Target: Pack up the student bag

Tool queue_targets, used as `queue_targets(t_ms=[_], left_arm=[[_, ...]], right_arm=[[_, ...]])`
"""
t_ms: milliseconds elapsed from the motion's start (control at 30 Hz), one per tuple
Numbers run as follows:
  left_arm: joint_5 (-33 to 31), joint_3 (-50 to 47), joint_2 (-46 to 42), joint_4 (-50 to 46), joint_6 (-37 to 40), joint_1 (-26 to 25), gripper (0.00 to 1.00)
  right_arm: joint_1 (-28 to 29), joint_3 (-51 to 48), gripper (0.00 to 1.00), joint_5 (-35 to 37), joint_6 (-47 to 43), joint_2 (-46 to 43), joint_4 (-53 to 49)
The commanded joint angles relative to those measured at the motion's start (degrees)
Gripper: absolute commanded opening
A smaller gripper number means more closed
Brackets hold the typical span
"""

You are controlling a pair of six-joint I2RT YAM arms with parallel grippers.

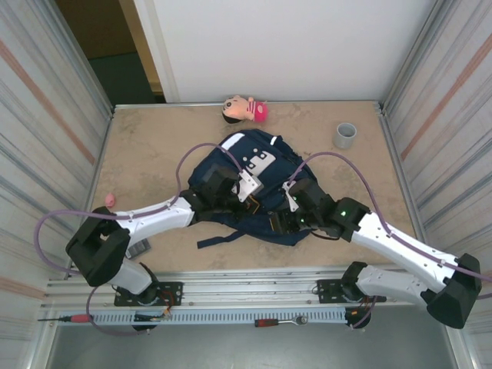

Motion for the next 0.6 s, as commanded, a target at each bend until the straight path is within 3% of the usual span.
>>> queue_targets(t_ms=[0, 233, 433, 567], left_arm=[[2.7, 1.4, -0.3, -0.8, -3.5, -0.1, 0.00], [1.5, 0.0, -2.6, -0.3, -2.3, -0.1, 0.00], [0.8, 0.0, -2.3, 0.1, -0.9, -0.1, 0.00], [0.1, 0.4, -1.7, 0.8, -0.3, -0.1, 0.00]], right_arm=[[-0.3, -1.3, 0.51, -1.1, 0.2, 1.1, 2.6], [-3.3, -3.3, 0.51, -1.5, 0.1, 4.3, 5.6], [-5.2, -2.0, 0.49, -6.3, -2.5, 6.1, 9.9], [-6.8, -0.8, 0.43, -7.5, -3.6, 7.3, 10.0]])
